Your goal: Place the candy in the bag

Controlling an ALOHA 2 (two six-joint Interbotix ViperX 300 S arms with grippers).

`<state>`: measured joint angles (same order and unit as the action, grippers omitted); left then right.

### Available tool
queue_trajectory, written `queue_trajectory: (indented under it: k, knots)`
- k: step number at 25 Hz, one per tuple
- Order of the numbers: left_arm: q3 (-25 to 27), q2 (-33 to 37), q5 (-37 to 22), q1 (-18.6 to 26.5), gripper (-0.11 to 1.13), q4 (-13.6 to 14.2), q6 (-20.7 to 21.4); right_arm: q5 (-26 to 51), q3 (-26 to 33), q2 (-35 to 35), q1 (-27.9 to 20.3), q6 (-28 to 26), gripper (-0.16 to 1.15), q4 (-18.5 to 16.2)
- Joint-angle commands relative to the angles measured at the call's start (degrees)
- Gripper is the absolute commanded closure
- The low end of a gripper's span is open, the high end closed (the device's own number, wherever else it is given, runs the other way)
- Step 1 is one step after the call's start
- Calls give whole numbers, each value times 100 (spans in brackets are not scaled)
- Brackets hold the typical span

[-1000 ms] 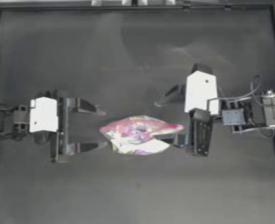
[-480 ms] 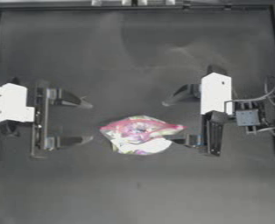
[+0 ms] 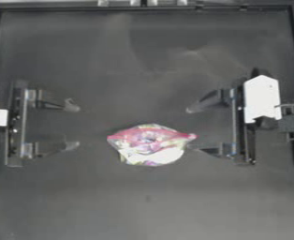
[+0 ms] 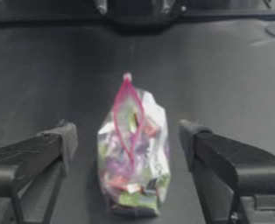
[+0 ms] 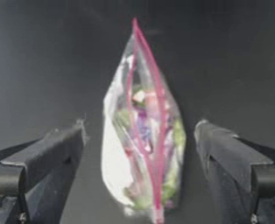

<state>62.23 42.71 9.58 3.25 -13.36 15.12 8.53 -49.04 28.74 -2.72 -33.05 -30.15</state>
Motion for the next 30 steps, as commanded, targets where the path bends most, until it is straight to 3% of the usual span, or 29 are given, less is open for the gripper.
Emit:
queue_trajectory:
  k: [1,30]
  knots:
    - [0,176,-35,9,3,-9,18,-167,-88,272,-79,0,-4,-18]
    - [448,1266,-369,158,4,53,35,-167,-650,1230,-123,-9,-4,-193]
